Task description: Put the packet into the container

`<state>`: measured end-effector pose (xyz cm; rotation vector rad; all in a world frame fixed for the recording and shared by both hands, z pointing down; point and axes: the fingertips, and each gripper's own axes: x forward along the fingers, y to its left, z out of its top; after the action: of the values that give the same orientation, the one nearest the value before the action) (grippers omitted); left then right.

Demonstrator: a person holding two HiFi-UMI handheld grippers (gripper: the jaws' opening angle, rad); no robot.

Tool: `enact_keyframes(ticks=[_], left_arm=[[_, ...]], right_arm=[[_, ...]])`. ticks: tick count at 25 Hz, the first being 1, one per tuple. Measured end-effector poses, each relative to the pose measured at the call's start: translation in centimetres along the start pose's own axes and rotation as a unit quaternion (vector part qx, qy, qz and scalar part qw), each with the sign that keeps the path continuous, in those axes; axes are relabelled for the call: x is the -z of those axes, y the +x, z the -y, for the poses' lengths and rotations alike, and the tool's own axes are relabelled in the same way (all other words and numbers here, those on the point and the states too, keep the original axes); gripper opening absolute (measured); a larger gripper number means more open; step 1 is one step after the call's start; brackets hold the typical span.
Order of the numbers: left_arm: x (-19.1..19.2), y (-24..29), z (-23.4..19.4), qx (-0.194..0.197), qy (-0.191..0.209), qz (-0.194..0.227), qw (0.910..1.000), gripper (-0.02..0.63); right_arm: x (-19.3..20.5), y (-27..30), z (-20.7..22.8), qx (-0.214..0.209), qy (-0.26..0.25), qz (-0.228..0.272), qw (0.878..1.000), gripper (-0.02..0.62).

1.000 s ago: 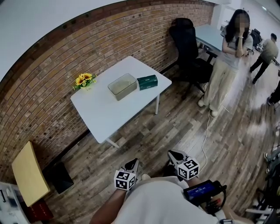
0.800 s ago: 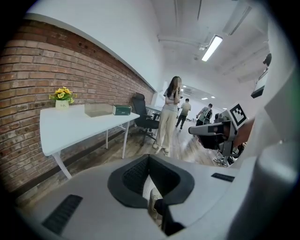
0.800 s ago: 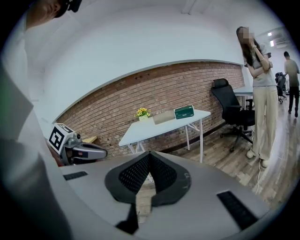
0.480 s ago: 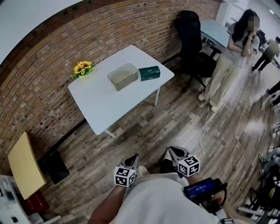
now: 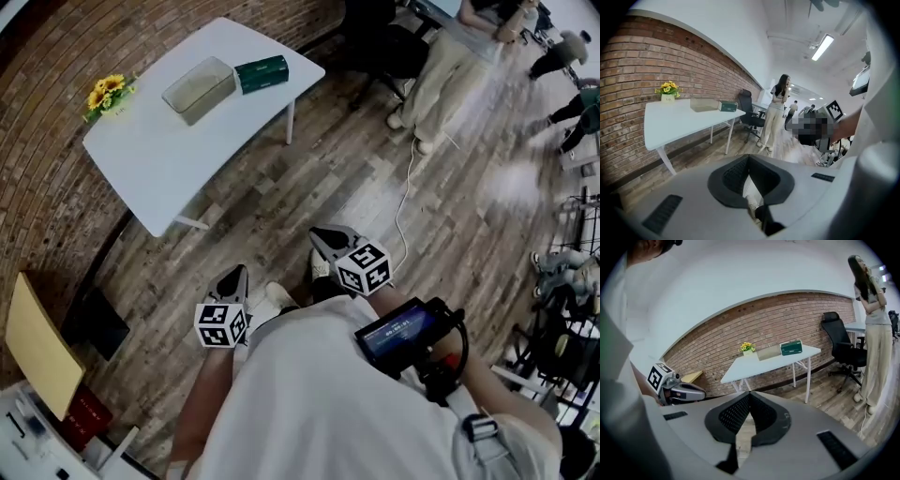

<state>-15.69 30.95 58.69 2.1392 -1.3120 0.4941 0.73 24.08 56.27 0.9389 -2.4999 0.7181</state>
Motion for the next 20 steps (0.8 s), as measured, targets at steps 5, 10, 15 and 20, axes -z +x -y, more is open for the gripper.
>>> enact_keyframes(ticks=[5,10,15,20], left_arm=[[-1.8,1.5,-0.1,-0.023,-0.001,0.001,0.9997,0.008],[-4.3,3.8,1.1,-0.029,0.016,-0.002,0.9994,0.008],[-7.5,7.0,2.4,-0.037,0.032,0.004,0.9988,0.008],[-9.3,9.7,4.4,-0.049,0.044,0.003,0.9978,0.008]], right_arm=[[-1.5,1.0,1.6,-0.025,-0.012,0.004,1.000,0.006],[-2.9,1.7,4.5,-0.033,-0.004,0.013,0.999,0.006],[-5.1,1.5,7.9,-0.046,-0.009,0.026,0.999,0.006],[-4.9,0.4,11.2,-0.058,-0.006,0.020,0.998,0.006]])
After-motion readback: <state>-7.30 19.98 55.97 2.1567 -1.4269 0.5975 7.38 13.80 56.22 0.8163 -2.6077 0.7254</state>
